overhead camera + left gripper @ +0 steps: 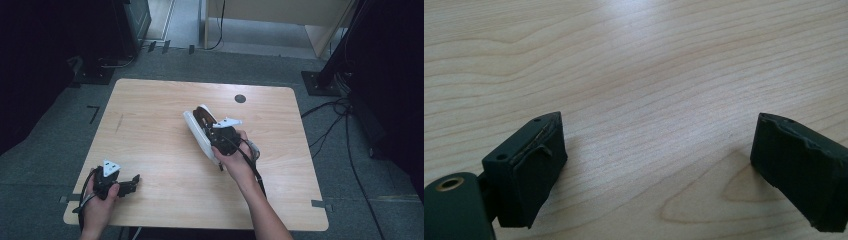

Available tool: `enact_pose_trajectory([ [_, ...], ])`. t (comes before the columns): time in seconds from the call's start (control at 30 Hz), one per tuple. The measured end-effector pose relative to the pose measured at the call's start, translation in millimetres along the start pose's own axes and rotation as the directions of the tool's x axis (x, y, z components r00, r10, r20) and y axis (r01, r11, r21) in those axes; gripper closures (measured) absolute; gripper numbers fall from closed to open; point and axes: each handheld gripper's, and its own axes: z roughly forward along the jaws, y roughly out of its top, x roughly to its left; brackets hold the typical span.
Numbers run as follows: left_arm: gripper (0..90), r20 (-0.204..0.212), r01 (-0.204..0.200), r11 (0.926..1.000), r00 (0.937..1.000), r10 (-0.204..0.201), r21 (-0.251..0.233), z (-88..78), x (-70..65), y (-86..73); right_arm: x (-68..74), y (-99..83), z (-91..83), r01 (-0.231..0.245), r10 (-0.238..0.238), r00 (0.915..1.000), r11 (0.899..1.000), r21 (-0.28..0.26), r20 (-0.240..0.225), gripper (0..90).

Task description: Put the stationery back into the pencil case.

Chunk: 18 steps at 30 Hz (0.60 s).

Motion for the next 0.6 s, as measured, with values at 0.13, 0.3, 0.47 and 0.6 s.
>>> enact_pose_trajectory([
  [0.13,7.8,0.002,-0.007,1.0,1.0,0.007,0.003,-0.2,0.2,0.1,-0.8,0.7,4.0,-0.006,0.006,1.0,0.999,0.034,0.007,74.3],
  [0.3,7.8,0.003,-0.007,1.0,1.0,0.007,0.003,-0.2,0.2,0.1,0.1,1.0,7.8,-0.007,0.006,0.9999,0.998,0.07,0.015,74.3],
  [0.47,7.8,0.003,-0.007,1.0,1.0,0.007,0.003,-0.2,0.2,0.1,0.8,1.9,10.1,-0.013,0.011,0.9998,0.994,0.111,0.018,74.3],
  [0.6,7.8,0.003,-0.007,1.0,1.0,0.007,0.004,-0.3,0.2,0.0,0.9,2.4,11.7,-0.018,0.016,0.9997,0.991,0.133,0.018,74.3],
])
